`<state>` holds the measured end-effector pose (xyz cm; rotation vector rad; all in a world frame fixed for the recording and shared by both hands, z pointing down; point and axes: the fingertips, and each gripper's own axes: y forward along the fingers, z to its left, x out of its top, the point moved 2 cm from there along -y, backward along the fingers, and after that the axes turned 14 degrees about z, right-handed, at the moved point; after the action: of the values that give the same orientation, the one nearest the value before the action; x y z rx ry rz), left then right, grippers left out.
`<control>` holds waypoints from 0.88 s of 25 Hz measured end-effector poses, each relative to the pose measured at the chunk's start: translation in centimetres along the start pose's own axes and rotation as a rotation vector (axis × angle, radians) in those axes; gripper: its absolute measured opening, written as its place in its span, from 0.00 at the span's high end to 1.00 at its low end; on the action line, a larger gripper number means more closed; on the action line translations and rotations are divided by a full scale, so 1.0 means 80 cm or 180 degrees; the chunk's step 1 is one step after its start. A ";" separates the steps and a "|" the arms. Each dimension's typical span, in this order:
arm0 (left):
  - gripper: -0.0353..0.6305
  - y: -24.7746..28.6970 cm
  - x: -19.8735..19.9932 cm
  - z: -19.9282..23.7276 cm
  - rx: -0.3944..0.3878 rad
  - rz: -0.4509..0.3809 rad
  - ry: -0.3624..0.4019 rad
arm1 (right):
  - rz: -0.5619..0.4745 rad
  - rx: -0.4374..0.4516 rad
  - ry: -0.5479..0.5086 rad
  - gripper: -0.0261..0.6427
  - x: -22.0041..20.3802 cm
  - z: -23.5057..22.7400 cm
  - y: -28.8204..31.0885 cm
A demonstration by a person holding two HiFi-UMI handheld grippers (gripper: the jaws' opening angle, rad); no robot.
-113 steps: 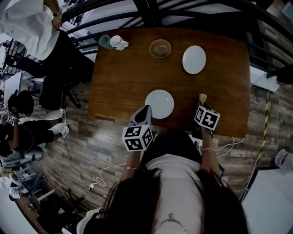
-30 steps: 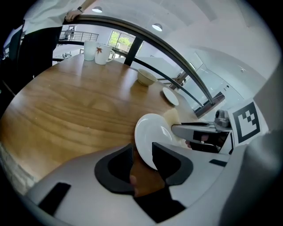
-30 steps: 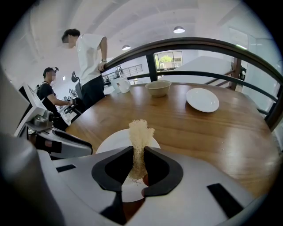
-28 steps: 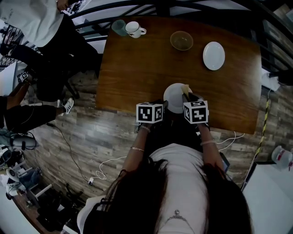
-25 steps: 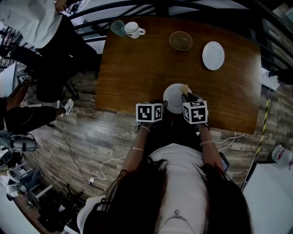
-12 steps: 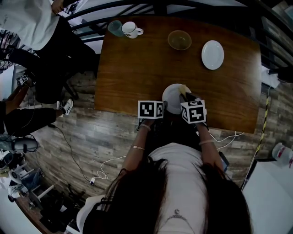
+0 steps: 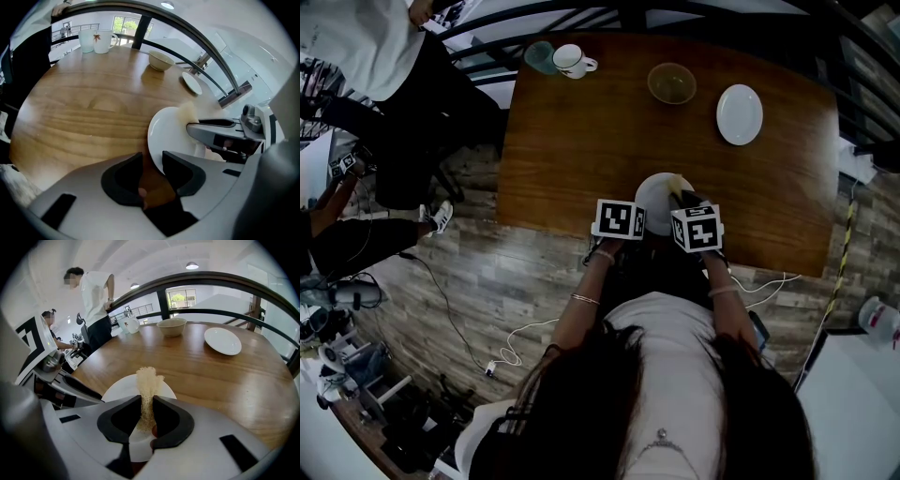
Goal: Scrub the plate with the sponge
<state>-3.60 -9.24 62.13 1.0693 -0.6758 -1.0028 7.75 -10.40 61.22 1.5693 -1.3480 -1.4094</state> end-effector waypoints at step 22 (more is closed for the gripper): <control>0.79 0.000 0.001 0.005 -0.0115 0.0110 -0.0028 | 0.0405 0.0734 0.0087 0.83 0.017 0.061 0.033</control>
<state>-3.94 -9.47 62.30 1.0189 -0.6788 -0.9869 2.22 -11.58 62.09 1.6083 -1.6107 -1.1861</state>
